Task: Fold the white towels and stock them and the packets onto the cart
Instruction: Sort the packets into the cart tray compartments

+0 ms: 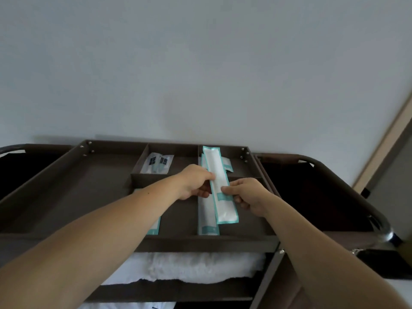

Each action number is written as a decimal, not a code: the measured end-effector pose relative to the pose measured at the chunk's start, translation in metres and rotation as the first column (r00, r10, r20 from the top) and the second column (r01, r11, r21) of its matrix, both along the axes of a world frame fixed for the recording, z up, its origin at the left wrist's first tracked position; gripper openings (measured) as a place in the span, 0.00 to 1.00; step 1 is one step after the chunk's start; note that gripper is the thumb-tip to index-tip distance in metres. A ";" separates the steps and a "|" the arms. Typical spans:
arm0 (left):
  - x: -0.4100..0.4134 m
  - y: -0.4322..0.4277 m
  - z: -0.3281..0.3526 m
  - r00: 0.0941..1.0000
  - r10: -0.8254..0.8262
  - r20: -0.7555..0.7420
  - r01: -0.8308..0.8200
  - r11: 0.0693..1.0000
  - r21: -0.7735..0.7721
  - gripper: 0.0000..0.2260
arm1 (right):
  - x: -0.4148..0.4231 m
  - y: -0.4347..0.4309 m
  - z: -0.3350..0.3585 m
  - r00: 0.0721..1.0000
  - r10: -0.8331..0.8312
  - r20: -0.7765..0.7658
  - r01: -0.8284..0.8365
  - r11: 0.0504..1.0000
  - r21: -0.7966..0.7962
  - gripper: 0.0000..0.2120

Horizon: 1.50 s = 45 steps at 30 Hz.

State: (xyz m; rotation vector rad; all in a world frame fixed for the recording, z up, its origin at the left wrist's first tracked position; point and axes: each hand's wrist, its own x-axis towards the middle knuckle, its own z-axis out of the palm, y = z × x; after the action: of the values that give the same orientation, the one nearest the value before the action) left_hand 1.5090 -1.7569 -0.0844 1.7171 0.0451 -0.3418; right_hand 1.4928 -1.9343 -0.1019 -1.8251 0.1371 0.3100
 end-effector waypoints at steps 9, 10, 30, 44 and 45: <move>0.013 0.009 0.000 0.983 0.161 0.090 -0.169 0.982 0.083 0.04 | 0.002 -0.017 -0.038 0.984 -0.100 -0.145 0.085 0.991 -0.106 0.09; 0.013 0.013 0.000 0.981 0.169 0.091 -0.177 0.981 0.085 0.04 | 0.000 -0.016 -0.041 0.982 -0.083 -0.172 0.061 0.990 -0.129 0.09; 0.000 0.031 -0.005 0.976 0.200 0.083 -0.209 0.970 0.124 0.07 | 0.004 -0.006 -0.036 0.958 0.108 -0.265 -0.247 0.778 -0.577 0.14; -0.016 0.032 0.002 0.969 0.222 0.107 -0.237 0.957 0.165 0.06 | -0.004 0.016 -0.039 0.867 0.484 -0.120 -0.307 0.327 -0.894 0.24; -0.018 0.034 0.001 0.968 0.226 0.108 -0.242 0.956 0.168 0.06 | -0.004 0.016 -0.039 0.864 0.489 -0.120 -0.305 0.320 -0.897 0.24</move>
State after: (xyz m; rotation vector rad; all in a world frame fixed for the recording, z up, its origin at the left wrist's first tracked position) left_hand 1.4910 -1.7231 -0.0830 1.8812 0.2200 -0.0874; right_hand 1.4890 -1.9181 -0.1410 -2.9986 -0.3902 0.4770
